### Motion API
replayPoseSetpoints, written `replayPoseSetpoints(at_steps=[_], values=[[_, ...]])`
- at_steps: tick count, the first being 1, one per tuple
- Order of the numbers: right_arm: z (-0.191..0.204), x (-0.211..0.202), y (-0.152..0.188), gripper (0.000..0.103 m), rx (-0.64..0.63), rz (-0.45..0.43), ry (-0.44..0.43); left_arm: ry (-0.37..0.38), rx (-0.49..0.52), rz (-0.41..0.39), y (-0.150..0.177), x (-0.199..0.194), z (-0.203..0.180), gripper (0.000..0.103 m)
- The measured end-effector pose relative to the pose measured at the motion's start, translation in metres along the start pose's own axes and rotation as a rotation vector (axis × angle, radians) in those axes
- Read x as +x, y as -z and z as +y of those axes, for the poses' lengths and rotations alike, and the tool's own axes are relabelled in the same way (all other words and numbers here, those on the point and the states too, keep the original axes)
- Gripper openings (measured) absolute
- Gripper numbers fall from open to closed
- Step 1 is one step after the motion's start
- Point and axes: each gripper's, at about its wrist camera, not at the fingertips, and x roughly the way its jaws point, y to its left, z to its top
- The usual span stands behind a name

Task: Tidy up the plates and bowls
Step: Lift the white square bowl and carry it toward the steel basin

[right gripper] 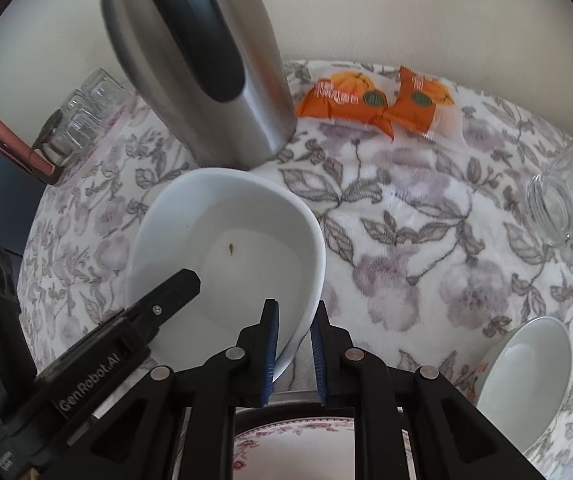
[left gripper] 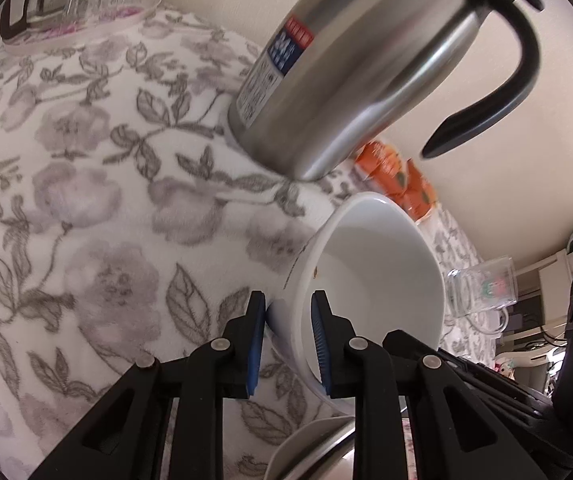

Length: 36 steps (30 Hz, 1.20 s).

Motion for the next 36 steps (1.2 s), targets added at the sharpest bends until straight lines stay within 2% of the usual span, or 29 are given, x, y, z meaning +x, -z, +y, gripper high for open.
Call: replayPoseSetpoints(at_steps=[11, 18, 23, 28, 36], values=[[-0.010, -0.041, 0.009, 0.018, 0.031, -0.069, -0.030, 0.020, 0.069, -0.026, 0.000, -0.028, -0.027, 0.024], [-0.027, -0.071, 0.023, 0.018, 0.090, -0.127, -0.083, 0.009, 0.143, -0.051, 0.008, -0.050, -0.056, 0.024], [-0.043, -0.090, 0.037, 0.018, 0.149, -0.154, -0.137, -0.012, 0.191, -0.075, 0.020, -0.069, -0.079, 0.024], [-0.057, -0.112, 0.058, 0.018, 0.193, -0.203, -0.149, 0.001, 0.214, -0.074, 0.034, -0.079, -0.097, 0.024], [-0.075, -0.144, 0.090, 0.018, 0.253, -0.296, -0.180, 0.005, 0.315, -0.091, 0.057, -0.101, -0.132, 0.024]])
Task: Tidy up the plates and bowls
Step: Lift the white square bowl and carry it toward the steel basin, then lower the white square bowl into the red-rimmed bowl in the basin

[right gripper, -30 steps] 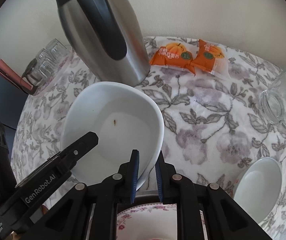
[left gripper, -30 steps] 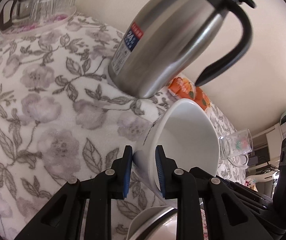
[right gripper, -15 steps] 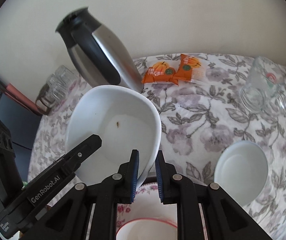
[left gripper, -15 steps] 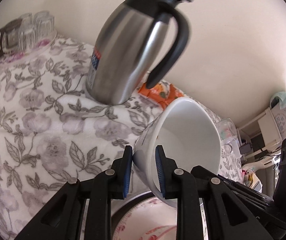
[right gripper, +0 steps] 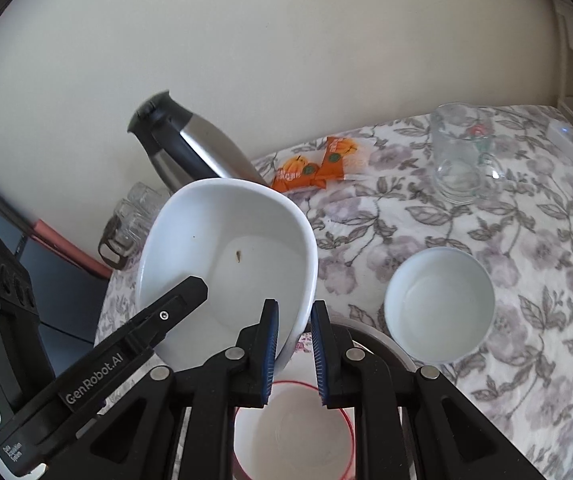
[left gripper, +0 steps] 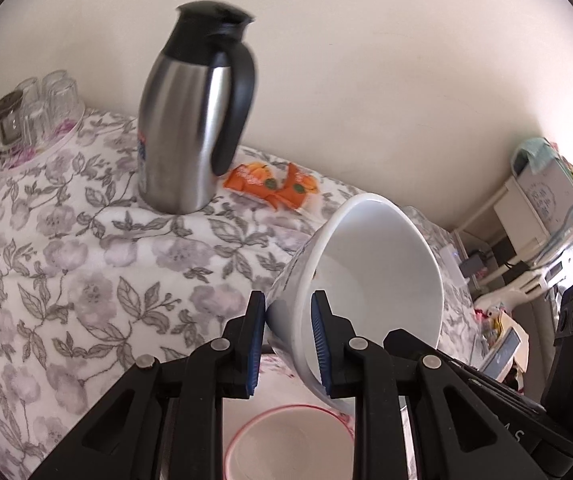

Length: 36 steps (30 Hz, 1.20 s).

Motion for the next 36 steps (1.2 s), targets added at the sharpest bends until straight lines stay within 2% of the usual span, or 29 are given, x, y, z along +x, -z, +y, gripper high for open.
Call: replayPoseSetpoints(at_steps=[20, 36], values=[[-0.001, -0.073, 0.024, 0.019, -0.037, -0.114, 0.000, 0.037, 0.088, -0.080, 0.015, -0.053, -0.045, 0.024], [0.004, -0.085, 0.055, 0.020, -0.059, -0.113, 0.002, 0.045, 0.057, -0.081, 0.041, -0.071, -0.037, 0.024]])
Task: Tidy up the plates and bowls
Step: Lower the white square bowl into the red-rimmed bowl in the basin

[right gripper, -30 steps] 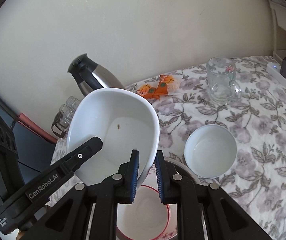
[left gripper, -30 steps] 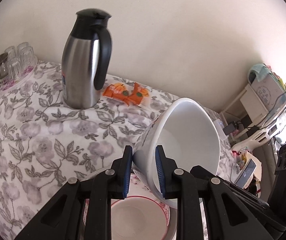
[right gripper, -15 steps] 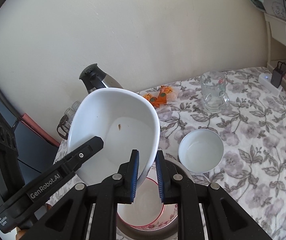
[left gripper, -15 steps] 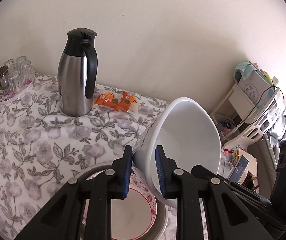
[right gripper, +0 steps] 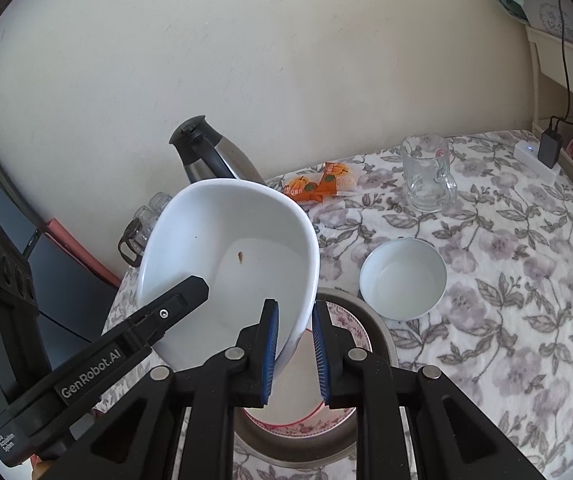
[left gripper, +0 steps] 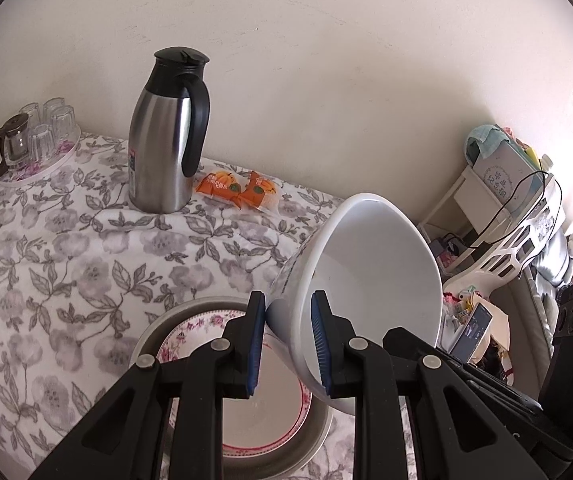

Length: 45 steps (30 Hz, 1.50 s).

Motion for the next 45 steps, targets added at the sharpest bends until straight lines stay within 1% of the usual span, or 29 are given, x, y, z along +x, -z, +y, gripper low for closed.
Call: replayPoseSetpoints(at_steps=[8, 21, 28, 41, 45], values=[[-0.003, 0.008, 0.012, 0.020, 0.001, 0.041, 0.008, -0.004, -0.022, 0.031, 0.015, 0.002, 0.007, 0.024], [0.005, 0.036, 0.030, 0.020, -0.048, 0.137, 0.076, -0.072, -0.050, 0.143, 0.037, 0.026, 0.025, 0.024], [0.003, 0.048, 0.034, 0.020, -0.045, 0.179, 0.088, -0.106, -0.044, 0.179, 0.047, 0.034, 0.027, 0.026], [0.001, 0.064, 0.040, 0.021, -0.043, 0.237, 0.104, -0.134, -0.059, 0.246, 0.054, 0.049, 0.031, 0.028], [0.001, 0.068, 0.043, 0.021, -0.042, 0.251, 0.107, -0.138, -0.063, 0.252, 0.055, 0.051, 0.032, 0.028]])
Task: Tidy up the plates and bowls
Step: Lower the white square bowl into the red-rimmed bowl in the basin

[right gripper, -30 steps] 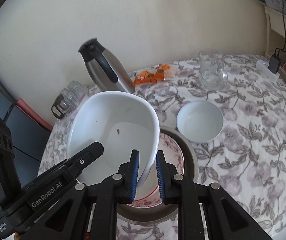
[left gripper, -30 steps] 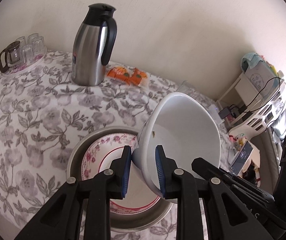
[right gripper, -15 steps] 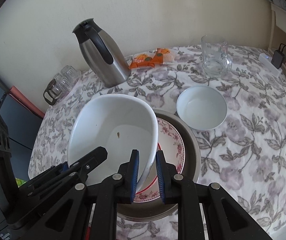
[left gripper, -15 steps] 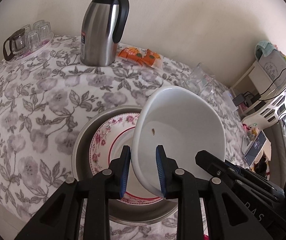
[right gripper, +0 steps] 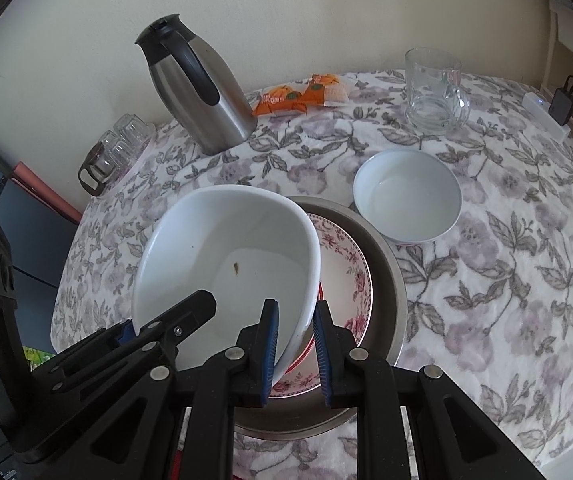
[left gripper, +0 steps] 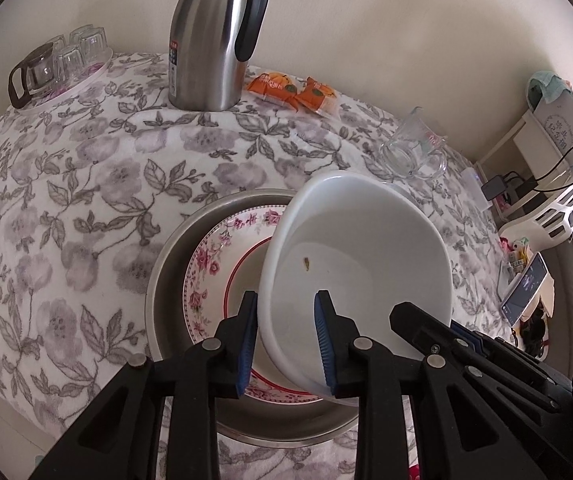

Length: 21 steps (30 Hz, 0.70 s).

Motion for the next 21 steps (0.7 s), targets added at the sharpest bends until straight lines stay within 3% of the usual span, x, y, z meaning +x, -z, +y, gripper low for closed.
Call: replayPoseSetpoints(at_steps=[21], values=[[-0.003, 0.020, 0.002, 0.021, 0.012, 0.062, 0.006, -0.014, -0.023, 0.063, 0.002, 0.016, 0.006, 0.028]])
